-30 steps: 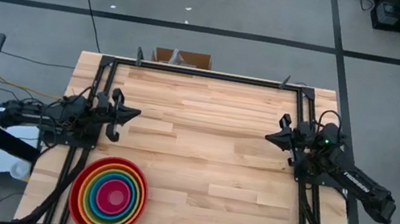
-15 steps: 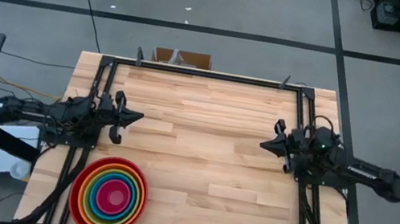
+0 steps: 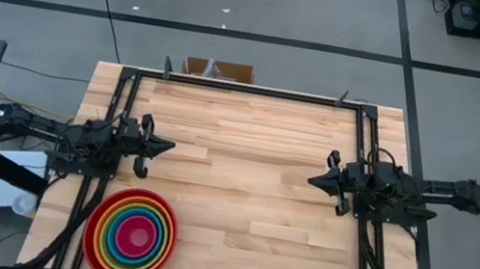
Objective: Nest bowls inside each other
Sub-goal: Return to Home Position
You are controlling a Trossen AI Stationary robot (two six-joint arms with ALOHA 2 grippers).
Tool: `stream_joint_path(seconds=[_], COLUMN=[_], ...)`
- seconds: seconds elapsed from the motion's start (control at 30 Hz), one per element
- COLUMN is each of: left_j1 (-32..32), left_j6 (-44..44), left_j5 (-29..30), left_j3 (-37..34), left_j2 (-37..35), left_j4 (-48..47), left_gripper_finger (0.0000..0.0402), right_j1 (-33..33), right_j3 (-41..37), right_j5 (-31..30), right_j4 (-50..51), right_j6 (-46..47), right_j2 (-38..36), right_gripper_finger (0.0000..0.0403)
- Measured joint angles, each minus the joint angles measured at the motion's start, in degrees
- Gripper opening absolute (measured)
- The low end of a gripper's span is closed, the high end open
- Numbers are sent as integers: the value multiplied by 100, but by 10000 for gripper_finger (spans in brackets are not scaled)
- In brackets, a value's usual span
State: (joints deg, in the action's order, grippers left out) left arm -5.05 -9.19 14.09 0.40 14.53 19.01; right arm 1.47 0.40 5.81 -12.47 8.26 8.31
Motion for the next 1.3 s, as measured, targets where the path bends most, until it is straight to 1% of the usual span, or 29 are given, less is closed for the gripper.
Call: stream_joint_path(seconds=[0.07,0.2,0.4,0.53,0.73,0.8,0.87,1.0,1.1,1.3], left_j1=[-9,37,35,-5,-53,-24,-20,-31,-31,-31], left_j6=[140,256,387,447,958,995,779,-268,-789,-776], left_j5=[125,141,145,35,-24,-25,-25,-27,-27,-27], left_j3=[0,0,0,0,0,0,0,0,0,0], left_j2=[39,48,48,43,41,41,41,48,48,48], left_j4=[160,473,483,520,397,398,397,174,34,46], left_gripper_finger=[0,0,0,0,0,0,0,0,0,0], right_j1=[29,27,27,27,25,25,25,25,25,25], right_j3=[0,0,0,0,-2,-2,-2,-2,-2,-2], right_j5=[-195,-283,-282,-281,-281,-281,-281,-281,-281,-279], right_j4=[-78,-314,-286,-292,-318,-319,-319,-322,-322,-324], right_j6=[-71,-71,7,123,224,224,222,215,211,211], right_j2=[0,-6,-6,-6,-6,-6,-6,-6,-6,-6], right_gripper_finger=[3,5,7,7,8,8,8,9,9,9])
